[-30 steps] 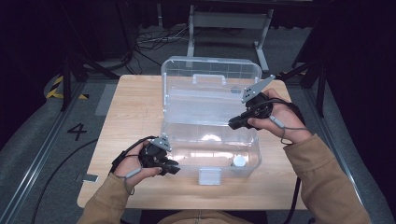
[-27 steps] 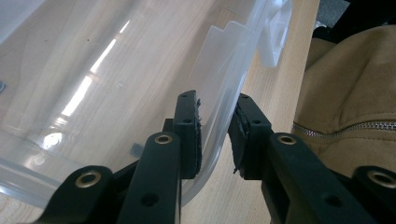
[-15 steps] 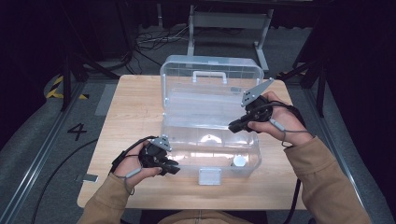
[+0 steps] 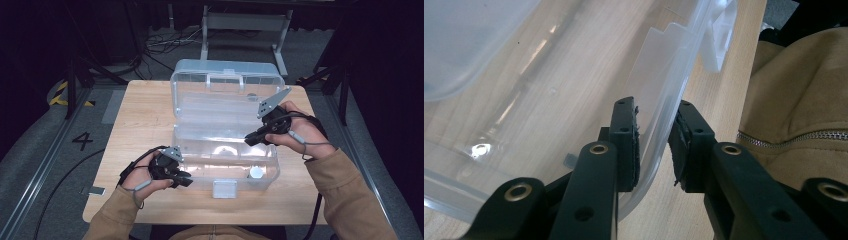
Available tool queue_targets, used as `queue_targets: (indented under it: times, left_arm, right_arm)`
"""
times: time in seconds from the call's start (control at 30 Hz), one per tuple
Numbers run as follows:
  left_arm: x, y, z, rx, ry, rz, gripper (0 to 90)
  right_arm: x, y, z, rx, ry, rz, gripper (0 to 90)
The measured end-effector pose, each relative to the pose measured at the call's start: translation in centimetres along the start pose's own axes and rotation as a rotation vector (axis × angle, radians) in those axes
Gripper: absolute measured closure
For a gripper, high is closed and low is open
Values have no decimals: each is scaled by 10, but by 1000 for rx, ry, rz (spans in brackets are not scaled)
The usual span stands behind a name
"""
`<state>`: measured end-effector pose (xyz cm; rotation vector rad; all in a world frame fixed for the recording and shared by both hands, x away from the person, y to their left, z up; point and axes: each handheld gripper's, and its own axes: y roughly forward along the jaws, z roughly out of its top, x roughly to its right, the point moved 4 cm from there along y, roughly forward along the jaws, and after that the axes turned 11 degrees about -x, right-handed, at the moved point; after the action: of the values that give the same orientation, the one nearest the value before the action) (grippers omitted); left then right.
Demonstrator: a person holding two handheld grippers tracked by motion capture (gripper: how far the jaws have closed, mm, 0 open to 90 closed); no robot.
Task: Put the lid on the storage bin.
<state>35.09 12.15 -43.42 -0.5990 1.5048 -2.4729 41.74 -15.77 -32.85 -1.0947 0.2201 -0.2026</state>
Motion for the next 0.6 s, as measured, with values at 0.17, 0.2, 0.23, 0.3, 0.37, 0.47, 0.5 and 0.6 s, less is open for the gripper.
queue_targets:
  times: [0.17, 0.2, 0.23, 0.3, 0.37, 0.47, 0.5, 0.6]
  left_arm:
    - [0, 0, 0, 0, -1, 0, 739]
    - [0, 0, 0, 0, 0, 1, 739]
    - [0, 0, 0, 0, 0, 1, 739]
    - [0, 0, 0, 0, 0, 1, 739]
    - [0, 0, 0, 0, 0, 2, 739]
    - [0, 0, 0, 0, -3, 1, 737]
    - [0, 0, 0, 2, -4, 1, 736]
    - [1, -1, 1, 3, -15, -4, 718]
  right_arm:
    - [-2, 1, -1, -9, -3, 5, 852]
    - [-2, 1, -1, -10, -8, 5, 853]
    - [-3, 1, -1, -13, -9, 4, 853]
    - [-4, 2, -1, -18, -14, 4, 854]
    - [-4, 2, -1, -22, -16, 4, 854]
    - [-5, 3, -1, -21, -16, 7, 855]
    - [-6, 3, -1, -22, -19, 5, 856]
    - [-6, 3, -1, -22, -21, 1, 857]
